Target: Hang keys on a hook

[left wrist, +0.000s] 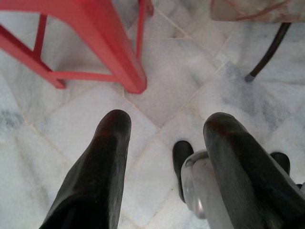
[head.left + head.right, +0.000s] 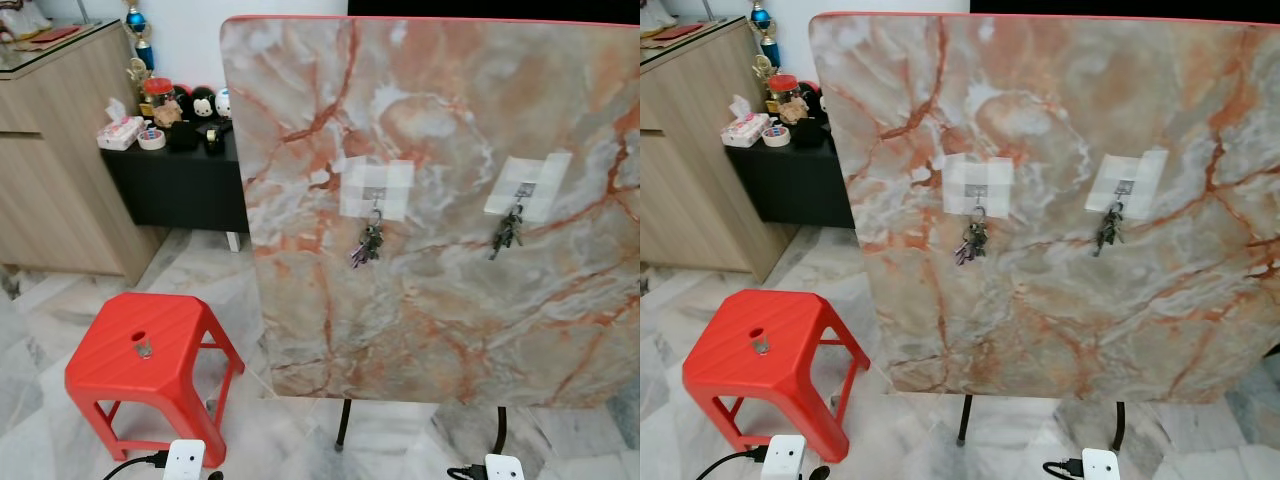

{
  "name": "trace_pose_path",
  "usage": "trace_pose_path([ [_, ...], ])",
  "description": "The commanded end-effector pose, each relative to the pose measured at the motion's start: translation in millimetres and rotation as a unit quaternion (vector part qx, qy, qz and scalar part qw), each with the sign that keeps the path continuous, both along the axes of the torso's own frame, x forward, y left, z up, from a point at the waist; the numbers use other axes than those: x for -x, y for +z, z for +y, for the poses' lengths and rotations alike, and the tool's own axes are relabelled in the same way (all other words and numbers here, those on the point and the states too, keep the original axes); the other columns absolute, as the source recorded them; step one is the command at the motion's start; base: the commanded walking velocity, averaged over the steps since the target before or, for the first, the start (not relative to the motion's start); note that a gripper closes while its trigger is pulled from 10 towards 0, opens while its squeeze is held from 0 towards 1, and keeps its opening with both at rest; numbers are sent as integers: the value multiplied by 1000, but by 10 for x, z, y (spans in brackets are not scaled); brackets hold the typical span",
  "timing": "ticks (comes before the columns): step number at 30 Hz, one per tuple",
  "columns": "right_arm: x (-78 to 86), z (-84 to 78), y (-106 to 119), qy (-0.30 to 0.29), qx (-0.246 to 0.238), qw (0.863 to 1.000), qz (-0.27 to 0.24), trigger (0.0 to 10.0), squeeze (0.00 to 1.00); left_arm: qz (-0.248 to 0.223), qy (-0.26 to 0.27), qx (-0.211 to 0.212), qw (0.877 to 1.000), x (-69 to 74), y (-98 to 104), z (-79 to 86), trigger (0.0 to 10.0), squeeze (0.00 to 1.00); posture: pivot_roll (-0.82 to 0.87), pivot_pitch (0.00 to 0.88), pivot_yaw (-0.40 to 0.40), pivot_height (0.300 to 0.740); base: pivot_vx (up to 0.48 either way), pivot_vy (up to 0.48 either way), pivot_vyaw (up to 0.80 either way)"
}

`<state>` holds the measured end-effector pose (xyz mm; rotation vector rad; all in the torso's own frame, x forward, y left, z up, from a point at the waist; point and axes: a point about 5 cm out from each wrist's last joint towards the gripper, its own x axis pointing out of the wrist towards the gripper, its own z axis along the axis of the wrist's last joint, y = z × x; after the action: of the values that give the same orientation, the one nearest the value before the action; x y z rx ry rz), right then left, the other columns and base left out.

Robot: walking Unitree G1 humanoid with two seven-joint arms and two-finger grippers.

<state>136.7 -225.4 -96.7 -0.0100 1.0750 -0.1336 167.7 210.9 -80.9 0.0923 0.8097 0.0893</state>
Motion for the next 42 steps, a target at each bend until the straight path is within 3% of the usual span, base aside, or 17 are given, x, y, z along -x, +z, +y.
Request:
trace_pose_path([
  [1,-41,81,-4,5,-8,1000,-1,10000,0,15,2,-1,1000,55,-26,26,10000,0,27,0,-24,725,0,480,0],
  [42,-124,113,21,32,-4,999,-8,10000,0,24,18,6,1000,82,-47,20,10000,0,40,0,-40,725,0,480,0],
])
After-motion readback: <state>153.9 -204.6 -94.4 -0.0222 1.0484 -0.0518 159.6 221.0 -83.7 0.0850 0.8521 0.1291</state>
